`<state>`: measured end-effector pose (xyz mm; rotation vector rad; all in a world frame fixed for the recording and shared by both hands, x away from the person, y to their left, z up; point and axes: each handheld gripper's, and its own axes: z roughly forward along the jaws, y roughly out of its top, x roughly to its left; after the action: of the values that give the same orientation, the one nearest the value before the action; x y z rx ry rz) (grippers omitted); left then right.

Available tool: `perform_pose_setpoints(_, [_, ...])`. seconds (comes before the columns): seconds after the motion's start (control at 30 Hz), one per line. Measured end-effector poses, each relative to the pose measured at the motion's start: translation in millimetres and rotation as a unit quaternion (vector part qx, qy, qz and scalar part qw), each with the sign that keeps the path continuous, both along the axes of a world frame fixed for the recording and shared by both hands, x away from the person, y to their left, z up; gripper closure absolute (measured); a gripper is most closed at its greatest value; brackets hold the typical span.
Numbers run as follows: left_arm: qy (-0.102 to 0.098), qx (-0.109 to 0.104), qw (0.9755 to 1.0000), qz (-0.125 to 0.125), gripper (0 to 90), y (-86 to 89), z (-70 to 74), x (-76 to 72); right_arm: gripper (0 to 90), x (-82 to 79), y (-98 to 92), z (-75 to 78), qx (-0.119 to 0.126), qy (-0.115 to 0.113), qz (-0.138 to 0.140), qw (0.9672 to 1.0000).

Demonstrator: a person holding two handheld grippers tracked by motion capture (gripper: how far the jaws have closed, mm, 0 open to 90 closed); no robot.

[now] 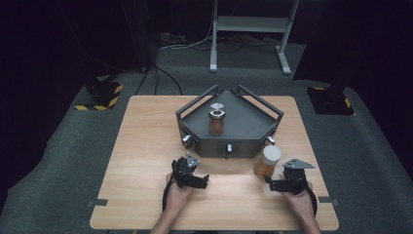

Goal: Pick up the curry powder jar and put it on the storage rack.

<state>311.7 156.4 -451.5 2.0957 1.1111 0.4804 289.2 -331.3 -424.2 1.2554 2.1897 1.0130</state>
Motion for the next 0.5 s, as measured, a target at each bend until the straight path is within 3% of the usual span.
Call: perform_pose_setpoints(0.5, [0.000,0.000,1.0000,0.000,0.4,0.0,0.0,0.0,10.3,7.3,9.4,13.2,0.032,-0.030,0.009,0.9990])
